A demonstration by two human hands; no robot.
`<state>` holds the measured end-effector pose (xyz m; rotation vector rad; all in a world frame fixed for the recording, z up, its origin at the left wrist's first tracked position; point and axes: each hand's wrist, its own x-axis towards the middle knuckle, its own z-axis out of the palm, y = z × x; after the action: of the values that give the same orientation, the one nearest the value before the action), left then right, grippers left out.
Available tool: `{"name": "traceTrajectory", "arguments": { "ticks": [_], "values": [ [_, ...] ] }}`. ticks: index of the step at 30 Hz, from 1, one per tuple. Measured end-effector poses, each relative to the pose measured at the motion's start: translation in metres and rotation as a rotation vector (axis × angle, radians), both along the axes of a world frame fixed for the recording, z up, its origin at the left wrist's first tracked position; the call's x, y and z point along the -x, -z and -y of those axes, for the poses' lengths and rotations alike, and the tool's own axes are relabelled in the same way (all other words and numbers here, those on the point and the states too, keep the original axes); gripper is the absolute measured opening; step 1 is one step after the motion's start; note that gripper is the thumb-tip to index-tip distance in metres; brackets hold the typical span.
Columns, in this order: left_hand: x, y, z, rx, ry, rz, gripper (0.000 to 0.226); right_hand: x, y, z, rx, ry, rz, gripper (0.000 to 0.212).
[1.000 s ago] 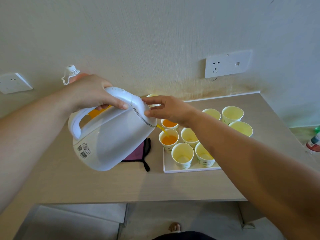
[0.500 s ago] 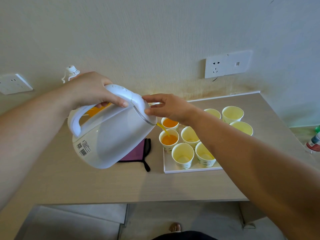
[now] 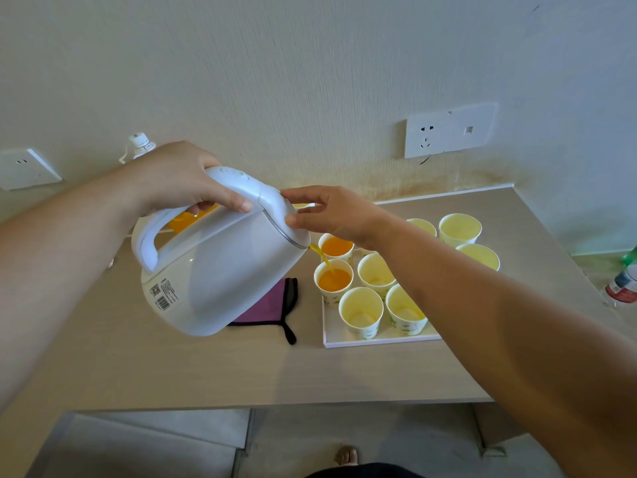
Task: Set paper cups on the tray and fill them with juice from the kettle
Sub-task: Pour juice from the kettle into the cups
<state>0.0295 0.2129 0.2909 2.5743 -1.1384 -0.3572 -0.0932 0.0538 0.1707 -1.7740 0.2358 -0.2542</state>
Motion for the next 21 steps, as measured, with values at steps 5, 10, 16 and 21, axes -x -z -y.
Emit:
{"name": "traceTrajectory", "arguments": {
  "ticks": [5, 10, 16, 21],
  "values": [
    [-0.0011, -0.0002, 0.0024, -0.006, 0.005, -0.002, 0.037, -0.0006, -0.0002, 0.0009, -0.002, -0.002, 0.006, 0.051],
    [-0.0026, 0.0007, 0.0040, -0.011, 0.010, 0.002, 0.038, -0.0012, 0.0013, 0.0032, 0.000, -0.001, 0.005, 0.050],
    [-0.0057, 0.0029, 0.0047, -0.025, 0.015, 0.015, 0.039, -0.0021, 0.0026, 0.0040, 0.004, 0.004, -0.013, 0.052],
    [-0.0084, 0.0075, 0.0086, -0.045, 0.011, 0.039, 0.040, -0.0031, 0.0060, 0.0075, -0.006, 0.005, -0.023, 0.051]
  ]
}}
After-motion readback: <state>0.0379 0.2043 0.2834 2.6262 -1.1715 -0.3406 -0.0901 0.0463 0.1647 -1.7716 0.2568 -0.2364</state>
